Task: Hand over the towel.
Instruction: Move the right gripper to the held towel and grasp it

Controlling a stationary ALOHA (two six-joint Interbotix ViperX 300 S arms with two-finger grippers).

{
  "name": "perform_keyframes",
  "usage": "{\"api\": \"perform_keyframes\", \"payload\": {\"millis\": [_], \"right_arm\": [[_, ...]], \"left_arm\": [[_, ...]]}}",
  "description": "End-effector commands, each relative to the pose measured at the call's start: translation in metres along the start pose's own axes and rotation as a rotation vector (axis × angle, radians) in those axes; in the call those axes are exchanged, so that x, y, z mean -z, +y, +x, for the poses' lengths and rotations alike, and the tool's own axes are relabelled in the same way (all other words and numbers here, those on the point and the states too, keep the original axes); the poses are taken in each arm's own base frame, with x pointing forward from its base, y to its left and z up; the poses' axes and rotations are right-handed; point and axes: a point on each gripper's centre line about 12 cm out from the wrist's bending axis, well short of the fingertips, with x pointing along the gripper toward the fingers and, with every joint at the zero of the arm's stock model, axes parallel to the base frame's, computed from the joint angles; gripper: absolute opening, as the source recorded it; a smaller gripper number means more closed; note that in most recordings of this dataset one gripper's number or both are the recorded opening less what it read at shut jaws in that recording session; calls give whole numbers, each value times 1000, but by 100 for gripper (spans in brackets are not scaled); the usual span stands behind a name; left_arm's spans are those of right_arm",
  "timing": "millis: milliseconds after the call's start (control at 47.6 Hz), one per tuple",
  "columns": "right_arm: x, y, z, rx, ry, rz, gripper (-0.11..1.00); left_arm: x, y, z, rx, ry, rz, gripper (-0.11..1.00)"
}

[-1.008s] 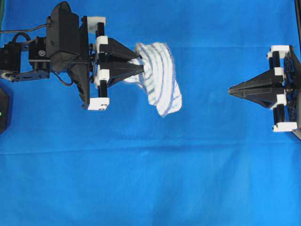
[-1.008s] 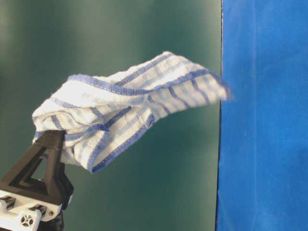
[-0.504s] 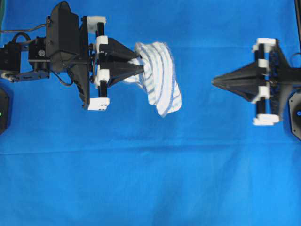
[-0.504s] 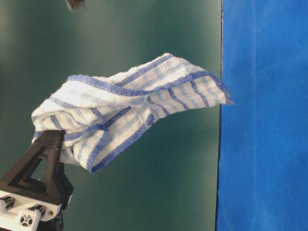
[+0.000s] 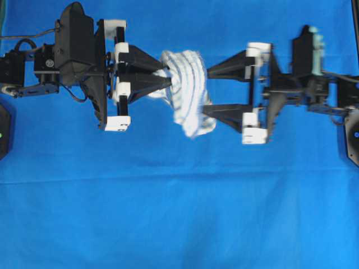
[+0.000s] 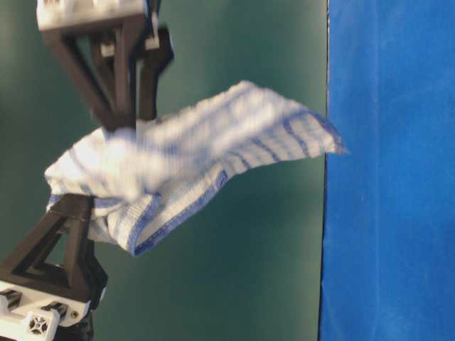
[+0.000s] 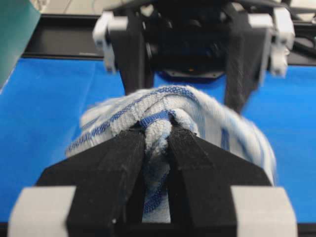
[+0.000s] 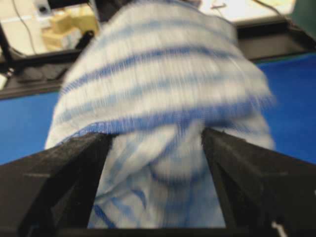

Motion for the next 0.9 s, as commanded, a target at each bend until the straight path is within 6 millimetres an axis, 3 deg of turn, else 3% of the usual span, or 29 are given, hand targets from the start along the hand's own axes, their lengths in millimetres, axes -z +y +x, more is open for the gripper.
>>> {"api": "perform_keyframes", "payload": {"millis": [0,336,693,777,882], "right_arm": [[-11,3,18,-6,-33,7,73],[-11,5,61,-4,-4,7,73],[-12,5,63,-4,4,-2,72],[-10,5,63,-4,8,-7,63],[-11,5,63,-6,7,-12,34]], "left_arm": [[-10,0,-2,0,-35,0,5],[-12,-3,-3,8,-51,0,5],[-13,-6,-3,14,-57,1,5],[-13,-6,-3,15,-59,-9,5],[-13,-6,-2,14,-57,-6,5]]}}
